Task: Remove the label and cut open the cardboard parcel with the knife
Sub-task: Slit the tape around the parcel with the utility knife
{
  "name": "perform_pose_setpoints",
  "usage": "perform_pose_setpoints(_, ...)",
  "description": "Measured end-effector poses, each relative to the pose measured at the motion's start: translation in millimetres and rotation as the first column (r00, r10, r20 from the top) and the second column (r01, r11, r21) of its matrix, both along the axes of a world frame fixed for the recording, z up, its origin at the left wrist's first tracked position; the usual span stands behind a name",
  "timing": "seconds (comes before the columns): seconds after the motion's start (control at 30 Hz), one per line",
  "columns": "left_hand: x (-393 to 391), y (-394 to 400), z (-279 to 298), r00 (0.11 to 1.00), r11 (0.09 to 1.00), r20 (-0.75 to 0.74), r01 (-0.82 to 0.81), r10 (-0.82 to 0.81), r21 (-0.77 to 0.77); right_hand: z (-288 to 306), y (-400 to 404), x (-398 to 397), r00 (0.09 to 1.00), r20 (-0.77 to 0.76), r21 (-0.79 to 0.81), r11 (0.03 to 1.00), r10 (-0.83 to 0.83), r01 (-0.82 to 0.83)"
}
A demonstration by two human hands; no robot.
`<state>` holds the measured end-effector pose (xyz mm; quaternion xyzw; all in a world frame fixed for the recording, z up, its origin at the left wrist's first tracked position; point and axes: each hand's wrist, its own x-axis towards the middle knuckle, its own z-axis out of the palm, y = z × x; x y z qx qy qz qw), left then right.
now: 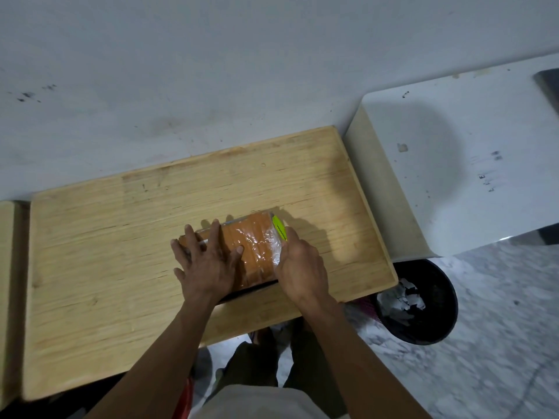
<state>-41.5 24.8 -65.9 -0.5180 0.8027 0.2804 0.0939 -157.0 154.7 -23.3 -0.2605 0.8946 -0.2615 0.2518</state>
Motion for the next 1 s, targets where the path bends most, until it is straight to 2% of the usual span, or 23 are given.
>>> perform_pose_setpoints(0.3,1,0,-4,1.0,1.0,0.004,0.012,-0.012,-0.023,13,7,8,0.999,0.022,0.164,0.985,0.043,-0.046)
perform_pose_setpoints(0.6,1,0,-5,1.0,0.999,0.008,0.019,-0.018,-0.038,15,22,25,0.998,0.02,0.237,0.969,0.063,-0.066)
perform_pose_setpoints(1.0,4,-1,-6,0.999,0.998,0.013,0.044,-0.044,-0.042,8,50,47,1.0,-0.003,0.166,0.986,0.015,-0.015)
